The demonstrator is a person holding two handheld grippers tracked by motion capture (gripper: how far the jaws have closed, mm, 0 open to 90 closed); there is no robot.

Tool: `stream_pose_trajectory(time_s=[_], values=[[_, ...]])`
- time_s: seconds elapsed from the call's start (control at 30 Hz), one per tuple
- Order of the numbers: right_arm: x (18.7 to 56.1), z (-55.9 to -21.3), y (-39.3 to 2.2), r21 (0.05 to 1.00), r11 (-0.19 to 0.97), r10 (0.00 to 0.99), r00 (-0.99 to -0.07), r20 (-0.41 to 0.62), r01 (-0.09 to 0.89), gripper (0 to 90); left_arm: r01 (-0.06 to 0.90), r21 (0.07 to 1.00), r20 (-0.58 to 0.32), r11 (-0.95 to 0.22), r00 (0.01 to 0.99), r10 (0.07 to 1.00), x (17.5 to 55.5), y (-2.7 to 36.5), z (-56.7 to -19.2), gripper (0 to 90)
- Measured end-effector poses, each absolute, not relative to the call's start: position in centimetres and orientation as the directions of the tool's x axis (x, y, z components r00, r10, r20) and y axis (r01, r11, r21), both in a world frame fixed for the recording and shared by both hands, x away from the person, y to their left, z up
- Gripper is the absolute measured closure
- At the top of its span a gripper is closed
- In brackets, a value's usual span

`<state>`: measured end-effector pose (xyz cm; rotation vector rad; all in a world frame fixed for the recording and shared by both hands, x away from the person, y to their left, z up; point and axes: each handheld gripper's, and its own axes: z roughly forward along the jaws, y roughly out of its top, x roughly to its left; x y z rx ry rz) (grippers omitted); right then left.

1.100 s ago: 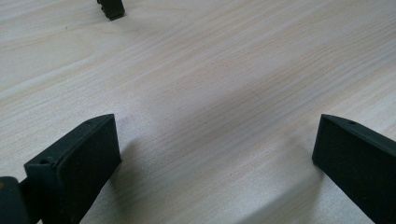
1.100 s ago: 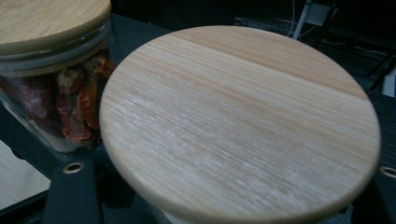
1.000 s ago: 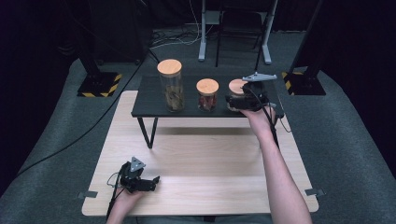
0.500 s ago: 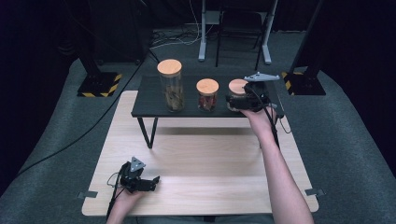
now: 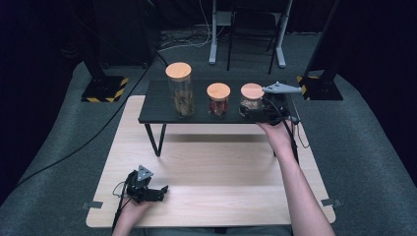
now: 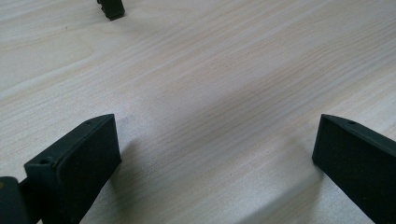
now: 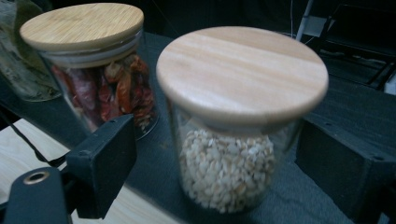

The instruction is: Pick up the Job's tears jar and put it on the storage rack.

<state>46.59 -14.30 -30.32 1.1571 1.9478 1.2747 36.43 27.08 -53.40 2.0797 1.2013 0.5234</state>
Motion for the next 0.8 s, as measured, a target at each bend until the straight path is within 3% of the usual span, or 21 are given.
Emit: stream_pose_trajectory(time_s=[0.8], values=[[40.3,-31.8,-16.1,0.936,0.161,0.846,-0.532,0.033,0.313,11.5,0.599,0.719,0.011,-0.351,0.495,0.869,36.4,27.1,-53.4,0.4]])
